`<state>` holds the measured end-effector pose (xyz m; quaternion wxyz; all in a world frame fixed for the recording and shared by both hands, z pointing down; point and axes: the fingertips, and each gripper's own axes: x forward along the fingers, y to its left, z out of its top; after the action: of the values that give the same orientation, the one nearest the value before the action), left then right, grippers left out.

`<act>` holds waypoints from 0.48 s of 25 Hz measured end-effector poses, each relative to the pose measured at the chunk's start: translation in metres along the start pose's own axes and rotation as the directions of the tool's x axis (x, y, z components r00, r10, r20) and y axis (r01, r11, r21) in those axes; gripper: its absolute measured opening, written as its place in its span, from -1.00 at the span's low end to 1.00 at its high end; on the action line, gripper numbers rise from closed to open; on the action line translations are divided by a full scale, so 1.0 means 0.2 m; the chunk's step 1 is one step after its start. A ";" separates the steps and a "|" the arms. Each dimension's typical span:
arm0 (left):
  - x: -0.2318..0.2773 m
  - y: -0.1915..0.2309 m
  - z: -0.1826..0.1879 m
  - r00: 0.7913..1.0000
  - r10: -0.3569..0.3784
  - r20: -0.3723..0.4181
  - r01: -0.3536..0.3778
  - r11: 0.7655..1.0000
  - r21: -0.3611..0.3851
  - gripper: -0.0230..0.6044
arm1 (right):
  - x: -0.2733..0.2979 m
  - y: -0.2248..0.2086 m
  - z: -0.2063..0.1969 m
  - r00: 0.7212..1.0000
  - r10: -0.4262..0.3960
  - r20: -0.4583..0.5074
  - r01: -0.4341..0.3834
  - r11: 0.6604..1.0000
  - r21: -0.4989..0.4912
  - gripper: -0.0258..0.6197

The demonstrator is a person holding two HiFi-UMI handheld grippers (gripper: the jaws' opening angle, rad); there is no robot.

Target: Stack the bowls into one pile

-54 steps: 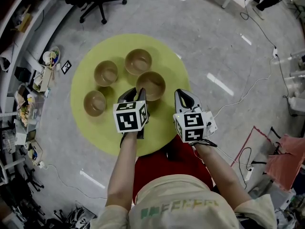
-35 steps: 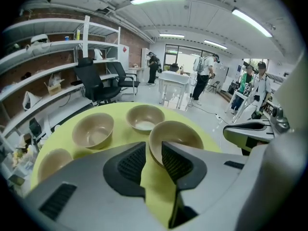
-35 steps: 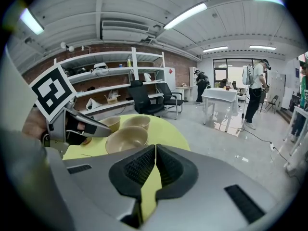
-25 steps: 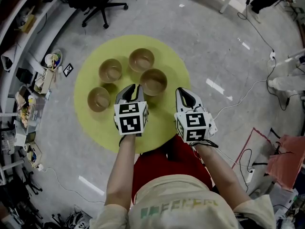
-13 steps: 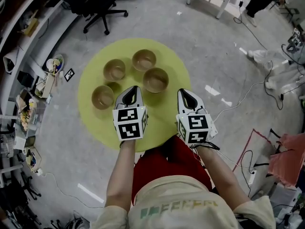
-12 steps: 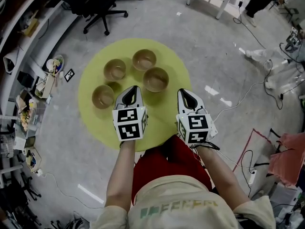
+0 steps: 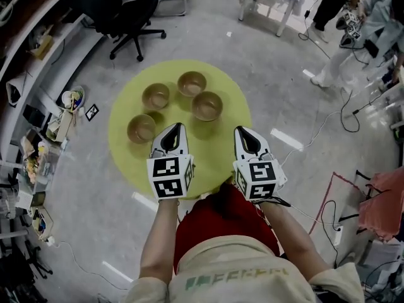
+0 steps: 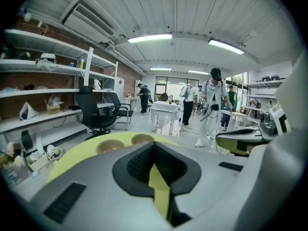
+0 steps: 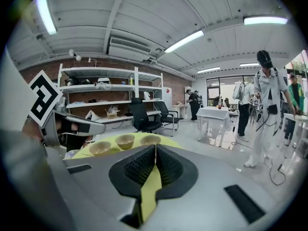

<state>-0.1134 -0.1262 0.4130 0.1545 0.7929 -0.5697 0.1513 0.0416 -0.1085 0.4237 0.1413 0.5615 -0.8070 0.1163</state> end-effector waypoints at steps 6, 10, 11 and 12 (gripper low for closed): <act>-0.15 -0.01 -0.02 0.999 -0.019 0.036 0.019 1.000 0.007 -0.85 | -0.11 0.06 0.02 0.999 -0.015 0.037 0.015 1.000 0.006 -0.81; -0.24 -0.04 -0.02 0.998 -0.021 0.058 0.021 1.000 0.000 -0.85 | -0.19 0.07 0.03 0.999 -0.018 0.043 0.018 1.000 0.001 -0.81; -0.26 -0.05 -0.02 0.998 -0.018 0.066 0.018 1.000 -0.002 -0.85 | -0.20 0.07 0.02 0.999 -0.018 0.046 0.018 1.000 0.001 -0.81; -0.27 -0.05 -0.02 0.997 -0.016 0.072 0.016 1.000 -0.003 -0.85 | -0.21 0.06 0.02 0.999 -0.018 0.051 0.018 1.000 0.002 -0.81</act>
<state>-0.1199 -0.0746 0.3930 0.1367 0.8020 -0.5689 0.1203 0.0430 -0.0681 0.4048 0.1212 0.5716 -0.8052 0.1013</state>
